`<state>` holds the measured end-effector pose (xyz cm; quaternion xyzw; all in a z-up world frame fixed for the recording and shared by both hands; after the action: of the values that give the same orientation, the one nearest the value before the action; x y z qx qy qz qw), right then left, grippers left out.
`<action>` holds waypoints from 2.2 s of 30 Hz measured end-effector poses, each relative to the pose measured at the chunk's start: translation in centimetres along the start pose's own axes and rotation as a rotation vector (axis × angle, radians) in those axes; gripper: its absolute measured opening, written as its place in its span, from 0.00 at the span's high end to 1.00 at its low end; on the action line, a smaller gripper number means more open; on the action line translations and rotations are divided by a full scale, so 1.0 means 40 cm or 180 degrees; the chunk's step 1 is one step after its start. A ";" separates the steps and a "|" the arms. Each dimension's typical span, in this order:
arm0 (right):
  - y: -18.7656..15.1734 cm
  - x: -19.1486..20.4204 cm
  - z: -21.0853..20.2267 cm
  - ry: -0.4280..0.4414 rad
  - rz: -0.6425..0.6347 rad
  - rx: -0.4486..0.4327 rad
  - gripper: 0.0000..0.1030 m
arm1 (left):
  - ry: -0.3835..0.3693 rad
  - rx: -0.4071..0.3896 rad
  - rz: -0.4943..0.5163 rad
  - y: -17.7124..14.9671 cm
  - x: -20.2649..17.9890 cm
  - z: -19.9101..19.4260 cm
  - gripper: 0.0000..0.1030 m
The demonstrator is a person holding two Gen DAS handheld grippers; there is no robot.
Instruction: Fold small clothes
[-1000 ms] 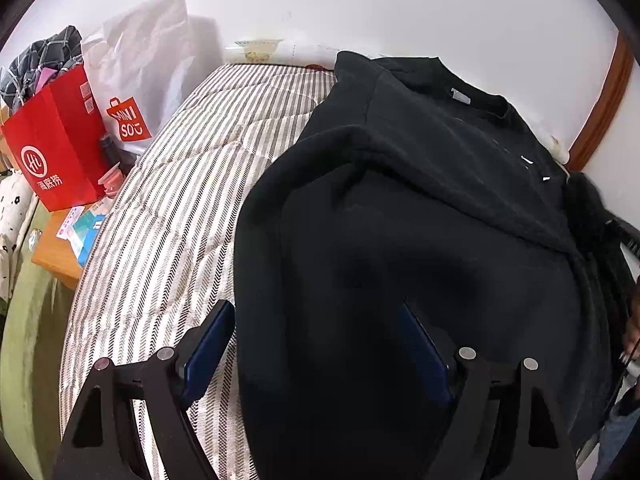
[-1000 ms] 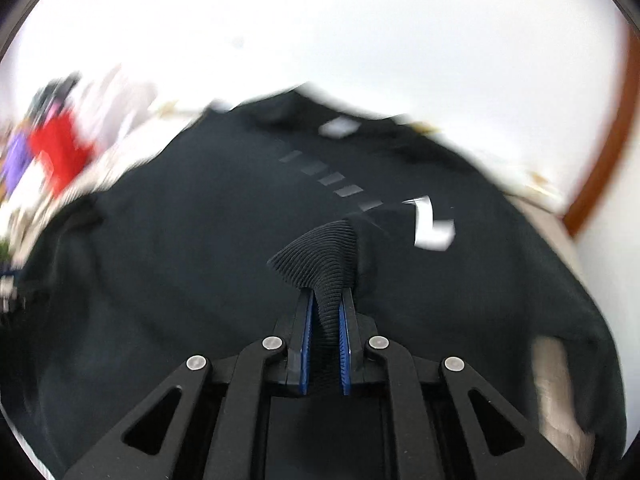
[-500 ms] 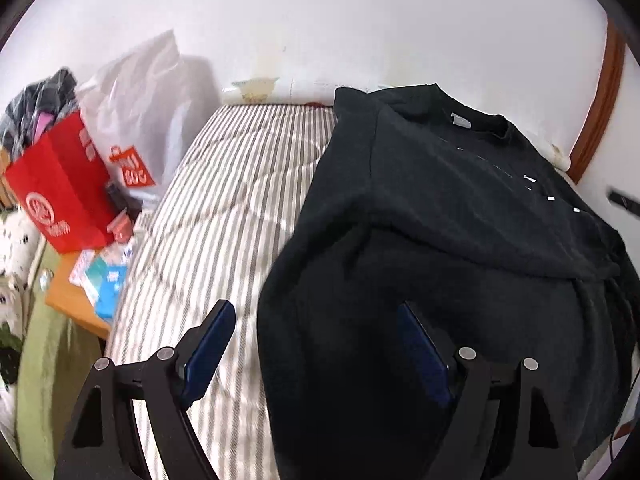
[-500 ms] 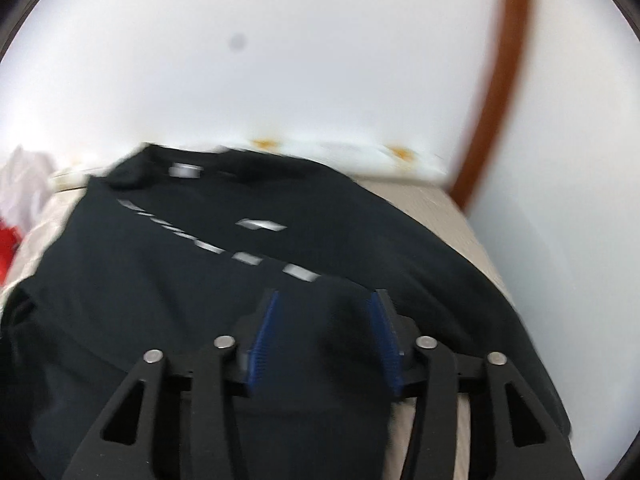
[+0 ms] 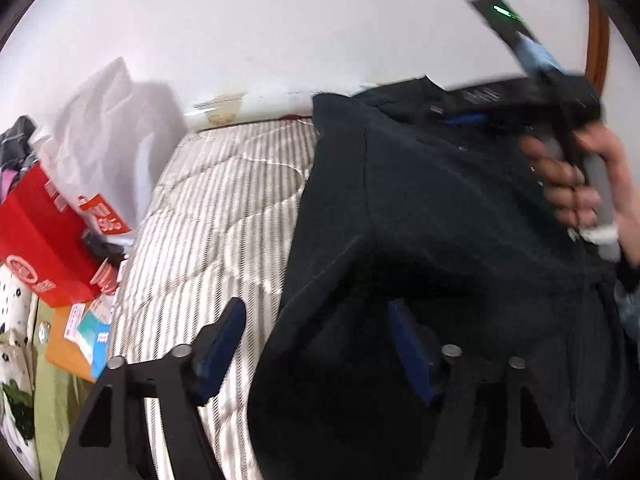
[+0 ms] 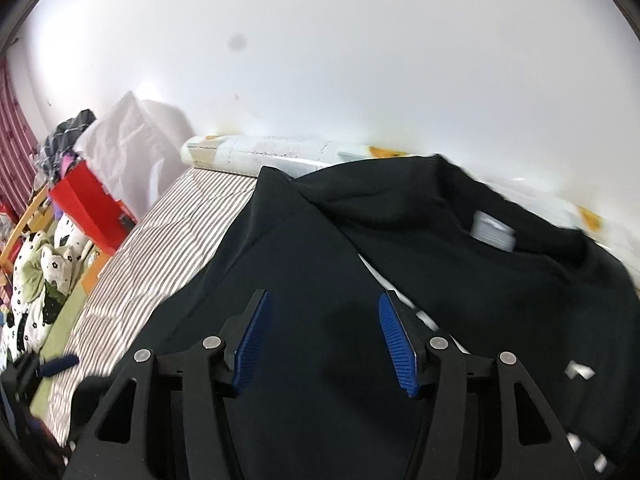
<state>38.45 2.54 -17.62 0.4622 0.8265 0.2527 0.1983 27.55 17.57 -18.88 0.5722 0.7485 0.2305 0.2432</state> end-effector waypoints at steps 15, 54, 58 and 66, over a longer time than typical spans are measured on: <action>0.122 -0.045 0.261 0.0725 0.0082 0.0095 0.93 | -0.0234 0.0005 0.0037 0.016 -0.015 0.045 0.88; -0.143 -0.177 -0.191 -0.1043 0.0298 -0.0107 0.52 | -0.0210 0.0062 -0.0394 0.011 0.050 -0.016 0.53; -0.371 -0.268 -0.298 -0.1237 0.0493 0.0242 0.52 | -0.0276 0.0049 -0.0342 -0.026 0.013 -0.062 0.53; -0.628 -0.312 -0.326 -0.1316 0.0908 0.0389 0.56 | -0.0274 0.0167 -0.0190 -0.119 -0.054 -0.091 0.51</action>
<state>20.64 -22.48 -21.19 0.6271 0.7086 0.1278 0.2971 22.22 14.11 -18.83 0.5651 0.7600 0.1787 0.2668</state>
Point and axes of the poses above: each gripper's, at about its wrist camera, not at the fingertips, and z roughly the way its jaws point, x to its left, y to its top, the point moved 2 cm from there along z, roughly the way its jaws point, and after that the axes turned 12 degrees about -z, right-handed, at the moved point
